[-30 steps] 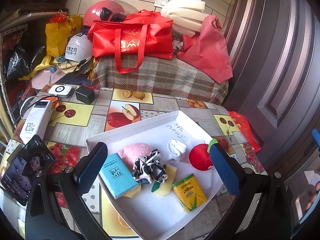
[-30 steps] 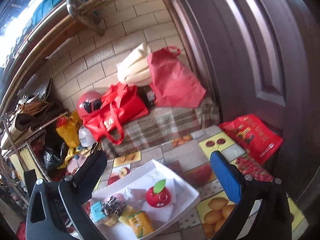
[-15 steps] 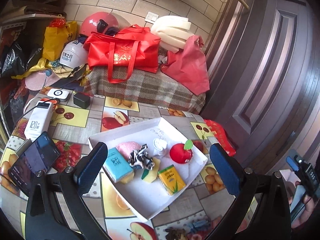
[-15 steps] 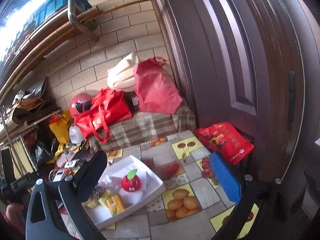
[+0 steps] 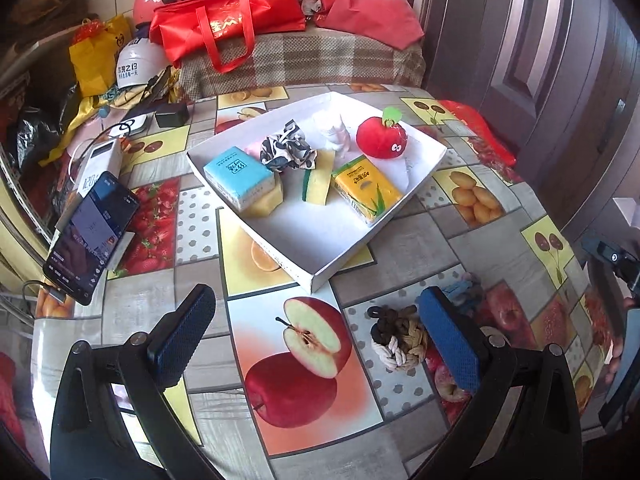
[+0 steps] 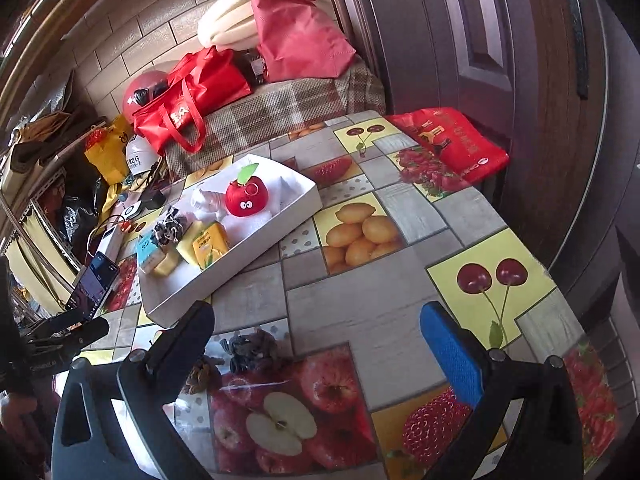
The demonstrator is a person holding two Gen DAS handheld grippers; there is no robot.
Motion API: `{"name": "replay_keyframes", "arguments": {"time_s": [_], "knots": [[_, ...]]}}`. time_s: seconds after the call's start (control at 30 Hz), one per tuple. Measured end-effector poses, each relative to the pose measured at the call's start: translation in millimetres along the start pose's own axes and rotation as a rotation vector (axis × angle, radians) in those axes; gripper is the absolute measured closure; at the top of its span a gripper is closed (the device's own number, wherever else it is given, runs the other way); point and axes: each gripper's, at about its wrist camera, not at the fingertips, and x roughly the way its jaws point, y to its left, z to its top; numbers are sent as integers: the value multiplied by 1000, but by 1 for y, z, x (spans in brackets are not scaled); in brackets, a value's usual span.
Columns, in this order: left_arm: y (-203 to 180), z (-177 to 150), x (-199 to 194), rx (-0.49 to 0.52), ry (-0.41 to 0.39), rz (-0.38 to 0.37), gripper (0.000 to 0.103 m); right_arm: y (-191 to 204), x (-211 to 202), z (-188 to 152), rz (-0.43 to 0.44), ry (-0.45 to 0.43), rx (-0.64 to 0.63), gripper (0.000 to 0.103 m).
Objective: Organize soft objects
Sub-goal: 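Move both tools away from the tray toward the rope toys on the table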
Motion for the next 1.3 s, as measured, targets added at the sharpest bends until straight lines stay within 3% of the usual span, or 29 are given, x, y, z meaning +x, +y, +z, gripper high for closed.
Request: {"name": "replay_keyframes", "arguments": {"time_s": [0.23,0.5,0.9,1.2,1.3], "knots": [[-4,0,-16,8,-45,65,0,-4,-7,2,5,-8,13,0],[10,-10,1,-79,35,78,0,2,2,-2,20,32,-2,0],[13,-18,21,-103,84,-30,0,2,21,-7,25,85,-6,0],[17,-13,21,-119,61,-62,0,5,37,-8,34,116,-28,0],[25,-18,30,-149,95,-62,0,13,50,-11,33,146,-92,0]]}}
